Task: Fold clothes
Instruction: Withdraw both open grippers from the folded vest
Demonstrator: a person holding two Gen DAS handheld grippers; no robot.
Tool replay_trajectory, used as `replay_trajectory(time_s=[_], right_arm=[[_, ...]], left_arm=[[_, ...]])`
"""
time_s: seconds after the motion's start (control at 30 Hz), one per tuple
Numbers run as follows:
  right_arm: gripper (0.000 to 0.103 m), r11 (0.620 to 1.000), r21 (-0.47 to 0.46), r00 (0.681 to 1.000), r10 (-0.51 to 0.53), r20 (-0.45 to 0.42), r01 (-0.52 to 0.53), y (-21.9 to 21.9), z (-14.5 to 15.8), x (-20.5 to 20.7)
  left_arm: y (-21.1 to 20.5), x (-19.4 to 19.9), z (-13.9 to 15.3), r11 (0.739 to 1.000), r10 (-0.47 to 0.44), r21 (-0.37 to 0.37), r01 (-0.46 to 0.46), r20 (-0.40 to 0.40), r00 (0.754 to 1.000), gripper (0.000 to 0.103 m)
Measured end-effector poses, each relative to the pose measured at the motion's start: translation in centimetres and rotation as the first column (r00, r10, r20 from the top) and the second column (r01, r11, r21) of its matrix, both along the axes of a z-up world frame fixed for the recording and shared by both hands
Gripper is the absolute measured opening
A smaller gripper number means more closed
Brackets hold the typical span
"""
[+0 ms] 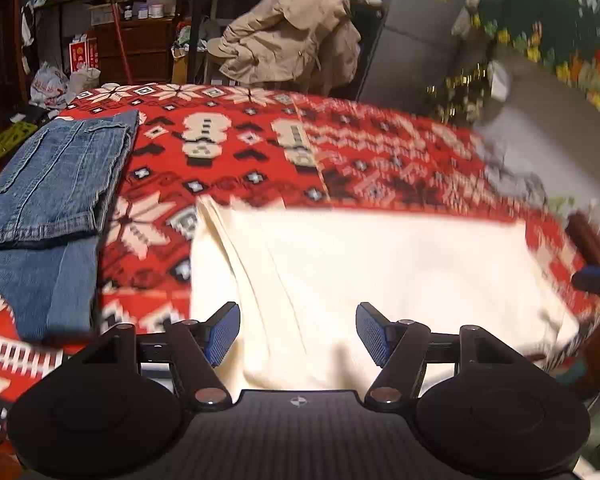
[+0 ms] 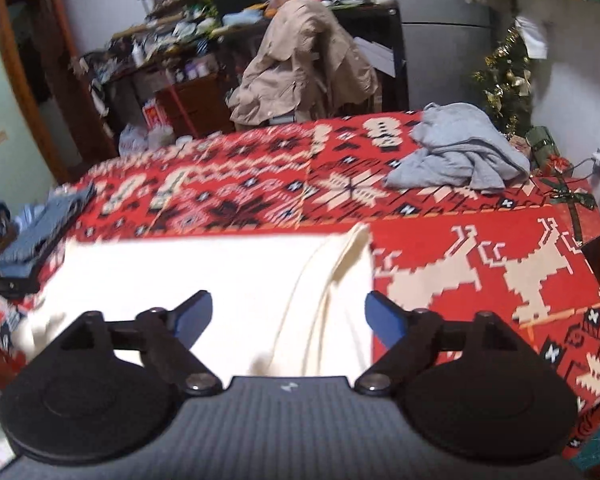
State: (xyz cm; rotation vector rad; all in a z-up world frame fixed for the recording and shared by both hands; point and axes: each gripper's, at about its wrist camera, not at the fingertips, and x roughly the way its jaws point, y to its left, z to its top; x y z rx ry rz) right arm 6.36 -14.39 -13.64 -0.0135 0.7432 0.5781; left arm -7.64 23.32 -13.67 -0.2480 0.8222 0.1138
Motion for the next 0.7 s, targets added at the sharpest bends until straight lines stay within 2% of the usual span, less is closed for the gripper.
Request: replay_trajectory(time_s=[0.1,0.2,0.4,0.47,0.53,0.6,0.7], right_arm=[[0.102,0.998,-0.056,0.999,0.026,0.034,-0.024,1.3,0.2,-2.8],[0.102,0.993,-0.111,0.996,0.045,0.071,-0.036,2.7,0.4,-4.9],[0.102,0.976,-0.215,0.994,0.062,0.095,-0.041,4.9,1.2,-7.2],[0.102,0.965,-0.256,0.991,0.089,0.097,-0.062,5.6,1.5,-7.7],[0.102,0.955,-0.29,0.987,0.101,0.123,-0.061,6.3,1.8,-8.1],[0.102,0.949,-0.313,0.983,0.097,0.154,-0.045,6.8,2.0,-8.1],[0.102,0.962,-0.272,0.993,0.05,0.104,-0.02,7.3,2.2,-7.0]], left_arm=[[-2.2,-0.7,-0.3,0.997,0.001,0.08,0.002,-0.037,0.999,0.07],[-4.0,-1.5,-0.5,0.987,0.005,0.164,0.005,-0.058,0.998,0.075],[-5.9,-1.5,0.0,0.98,-0.026,0.194,0.044,-0.095,0.995,0.078],[-6.8,-1.1,0.3,0.966,-0.063,0.241,0.09,-0.117,0.991,0.078],[-7.3,-1.3,0.7,0.962,-0.025,0.272,0.04,-0.059,0.998,0.078],[-7.3,-1.1,1.2,0.972,0.016,0.236,-0.011,-0.019,1.0,0.078],[-6.4,0.3,1.8,0.993,0.033,0.113,-0.03,-0.028,0.999,0.075]])
